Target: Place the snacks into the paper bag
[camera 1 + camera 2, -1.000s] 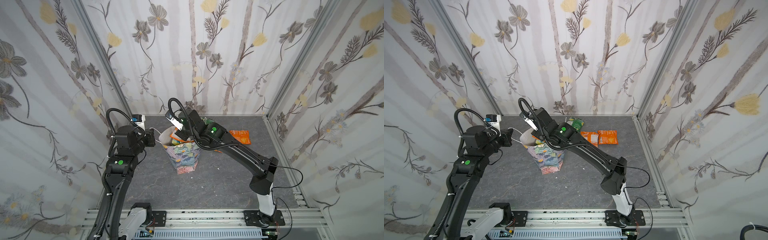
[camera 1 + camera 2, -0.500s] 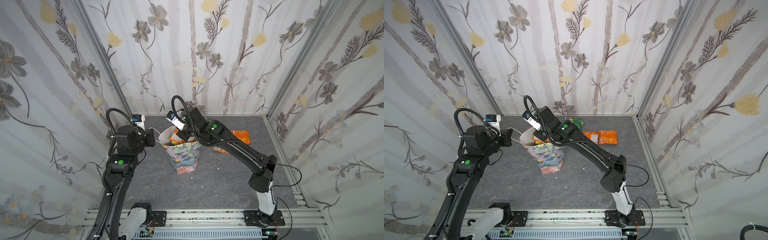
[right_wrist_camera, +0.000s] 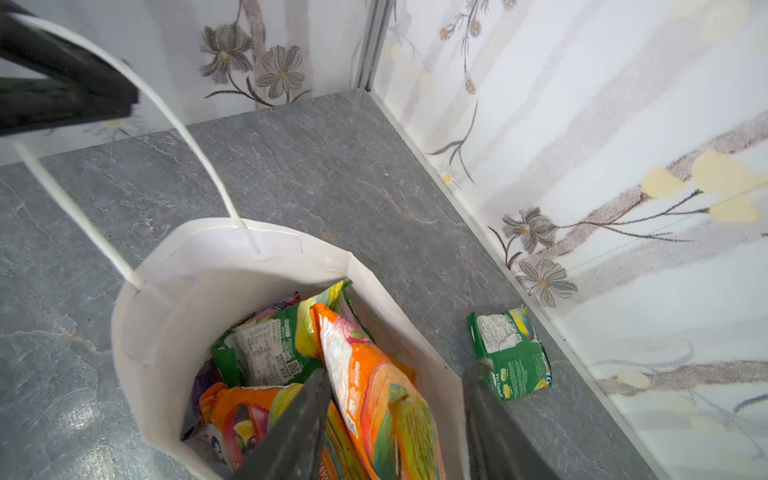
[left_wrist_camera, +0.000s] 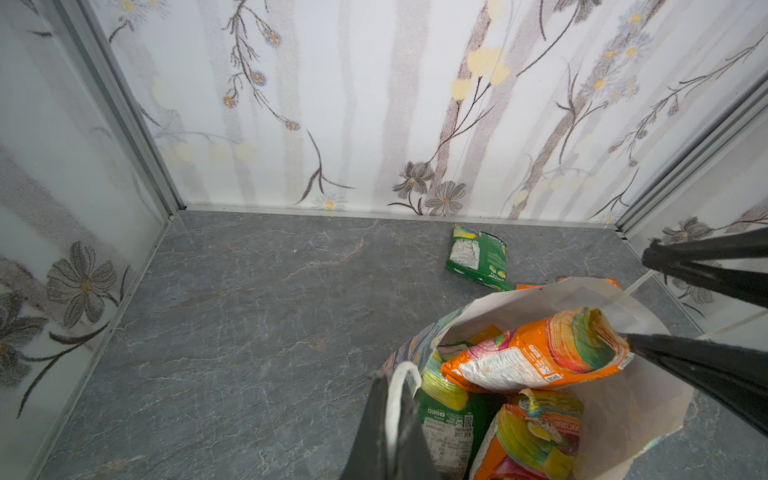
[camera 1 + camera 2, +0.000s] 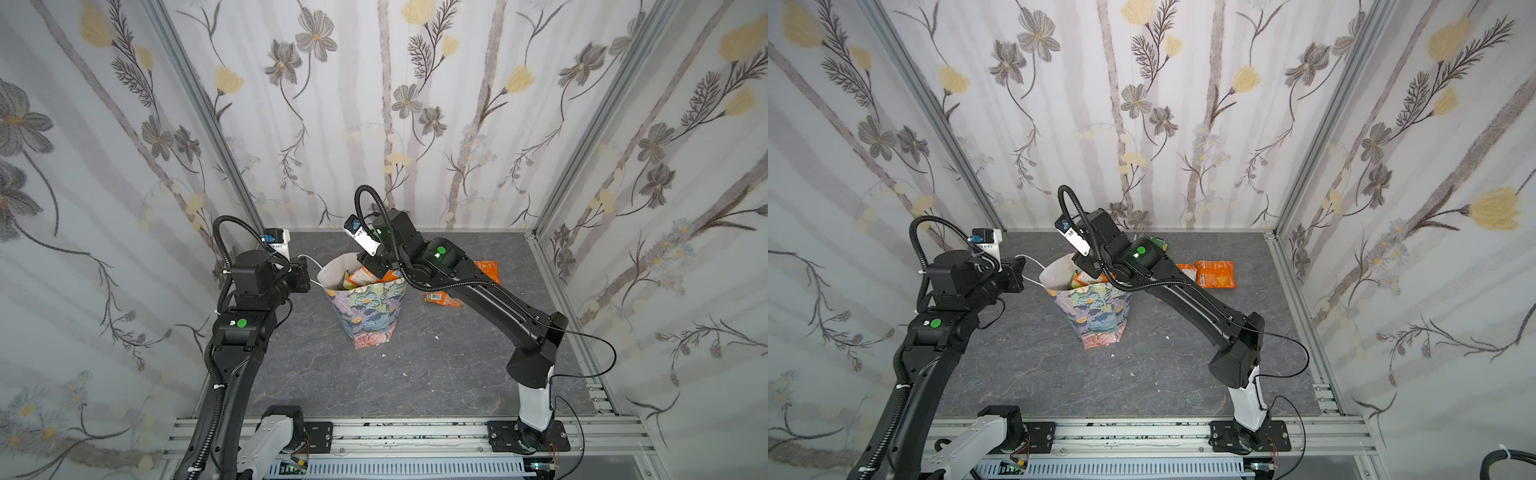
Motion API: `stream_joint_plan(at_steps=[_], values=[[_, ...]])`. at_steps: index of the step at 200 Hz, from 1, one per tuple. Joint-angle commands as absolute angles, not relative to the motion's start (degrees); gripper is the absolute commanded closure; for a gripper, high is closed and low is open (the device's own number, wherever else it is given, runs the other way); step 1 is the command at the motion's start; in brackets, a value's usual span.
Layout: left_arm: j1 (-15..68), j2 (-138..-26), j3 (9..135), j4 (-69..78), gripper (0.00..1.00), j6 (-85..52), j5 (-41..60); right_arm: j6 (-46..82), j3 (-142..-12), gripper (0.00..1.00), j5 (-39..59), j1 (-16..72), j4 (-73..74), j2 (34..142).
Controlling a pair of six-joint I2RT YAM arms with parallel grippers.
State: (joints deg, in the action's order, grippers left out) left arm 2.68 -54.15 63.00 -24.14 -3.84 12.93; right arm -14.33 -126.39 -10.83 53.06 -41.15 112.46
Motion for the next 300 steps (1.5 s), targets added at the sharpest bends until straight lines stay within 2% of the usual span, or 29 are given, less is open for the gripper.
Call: stream_joint_plan(at_steps=[1, 67, 113, 142, 150, 178, 193, 228, 258, 276, 300], values=[[2.65, -54.16, 63.65, -21.88, 1.0, -3.18, 12.04, -12.88, -126.36, 0.45, -9.48, 52.03, -42.22, 112.84], [2.63, -54.05, 63.56, -21.99, 1.0, -3.08, 11.68, -17.04, -125.42, 0.38, -2.18, 50.73, -49.19, 113.22], [2.59, -53.88, 63.31, -21.87, 1.0, -3.13, 11.69, -17.6, -125.59, 0.39, -4.64, 49.33, -48.35, 116.12], [2.64, -53.66, 63.35, -21.88, 1.0, -3.03, 11.43, -18.1, -125.66, 0.51, -4.51, 49.39, -48.26, 117.91], [2.59, -53.61, 63.28, -21.88, 1.0, -3.01, 11.43, -18.19, -125.75, 0.57, -5.1, 49.39, -48.18, 118.37], [2.61, -53.53, 63.44, -21.97, 1.0, -3.16, 11.38, -18.1, -127.99, 0.89, -7.17, 49.31, -47.35, 119.43], [2.64, -53.49, 63.45, -22.06, 1.0, -3.23, 11.77, -18.02, -129.47, 1.0, -9.82, 49.32, -45.79, 119.38], [2.64, -52.83, 63.25, -22.15, 1.0, -3.31, 11.49, -19.13, -129.71, 1.0, -20.23, 49.55, -39.32, 117.61], [2.66, -52.56, 62.98, -22.27, 1.0, -3.25, 11.08, -22.15, -129.69, 1.0, -23.2, 50.73, -37.42, 116.66], [2.64, -52.47, 63.05, -22.24, 1.0, -3.14, 10.82, -23.51, -129.68, 1.0, -20.9, 51.54, -39.03, 116.18], [2.64, -52.86, 63.03, -22.06, 1.0, -3.07, 10.8, -21.66, -129.66, 1.0, -12.08, 51.42, -41.23, 114.24]])
